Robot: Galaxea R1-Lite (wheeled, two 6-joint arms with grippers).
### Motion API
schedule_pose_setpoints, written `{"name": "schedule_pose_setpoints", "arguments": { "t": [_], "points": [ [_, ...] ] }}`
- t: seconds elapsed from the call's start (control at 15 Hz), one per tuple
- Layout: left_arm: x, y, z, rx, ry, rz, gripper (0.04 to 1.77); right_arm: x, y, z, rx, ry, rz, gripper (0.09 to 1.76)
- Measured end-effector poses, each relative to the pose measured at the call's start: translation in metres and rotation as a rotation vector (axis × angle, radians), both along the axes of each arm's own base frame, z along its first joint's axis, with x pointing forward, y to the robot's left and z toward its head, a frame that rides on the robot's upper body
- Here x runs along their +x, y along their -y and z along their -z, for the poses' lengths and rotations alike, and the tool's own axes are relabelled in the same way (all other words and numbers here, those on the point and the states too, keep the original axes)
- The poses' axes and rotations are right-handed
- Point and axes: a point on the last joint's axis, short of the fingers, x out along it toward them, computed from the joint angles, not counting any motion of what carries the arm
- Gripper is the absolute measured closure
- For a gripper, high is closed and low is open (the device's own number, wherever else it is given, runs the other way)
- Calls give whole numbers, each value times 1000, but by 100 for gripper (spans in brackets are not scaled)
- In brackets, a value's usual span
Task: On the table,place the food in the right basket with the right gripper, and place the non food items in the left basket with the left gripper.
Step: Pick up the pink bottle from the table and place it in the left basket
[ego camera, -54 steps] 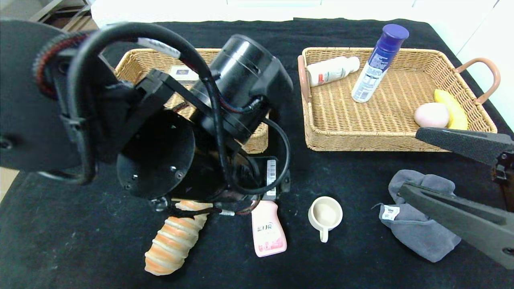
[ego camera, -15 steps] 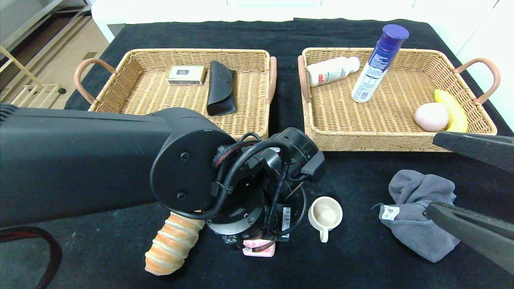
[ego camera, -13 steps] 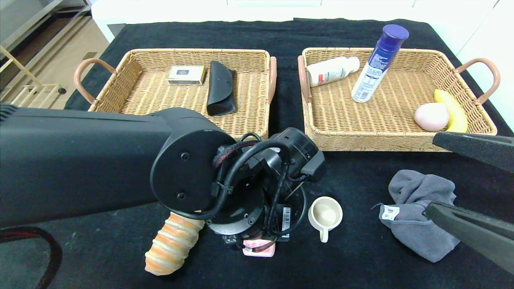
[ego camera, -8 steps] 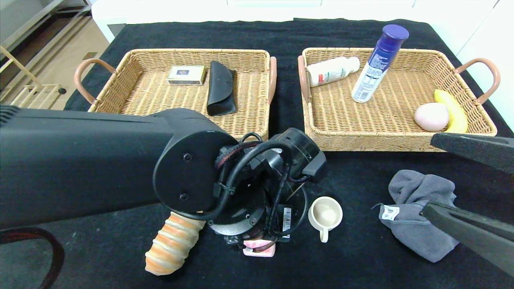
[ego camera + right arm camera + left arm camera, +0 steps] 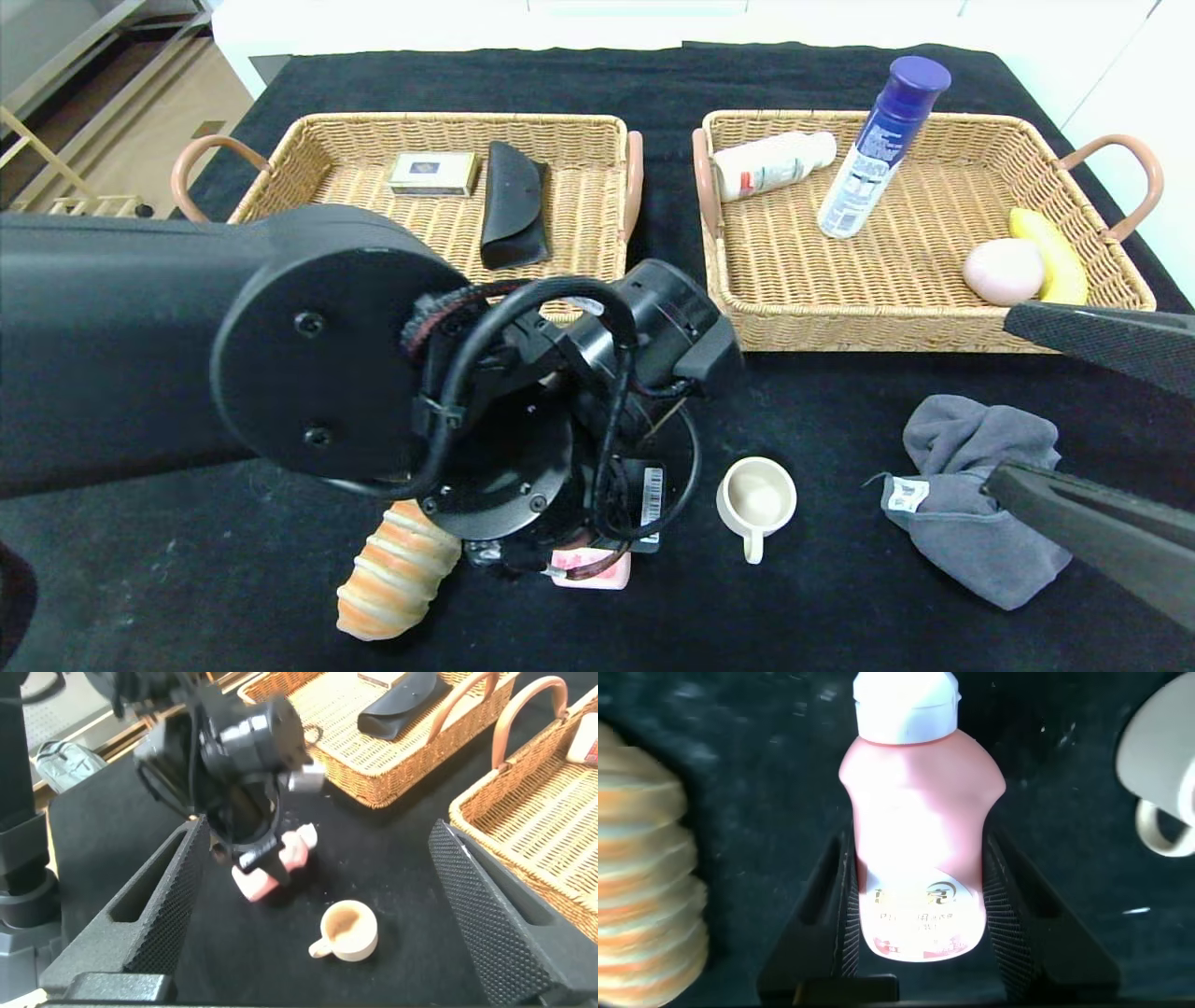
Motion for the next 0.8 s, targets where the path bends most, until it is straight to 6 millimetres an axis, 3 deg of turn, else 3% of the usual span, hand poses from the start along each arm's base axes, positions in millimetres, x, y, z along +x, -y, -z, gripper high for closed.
{"name": "schedule_pose_setpoints", "arguments": {
  "t": [0.4,0.8],
  "points": [
    [-12,-32,-41,-103,63,35,98,1,-2,1,-5,-7,-1,14],
    [-4,-67,-83,-154,196,41,98,2,-2,2,-8,-11,-3,14]
  ]
}}
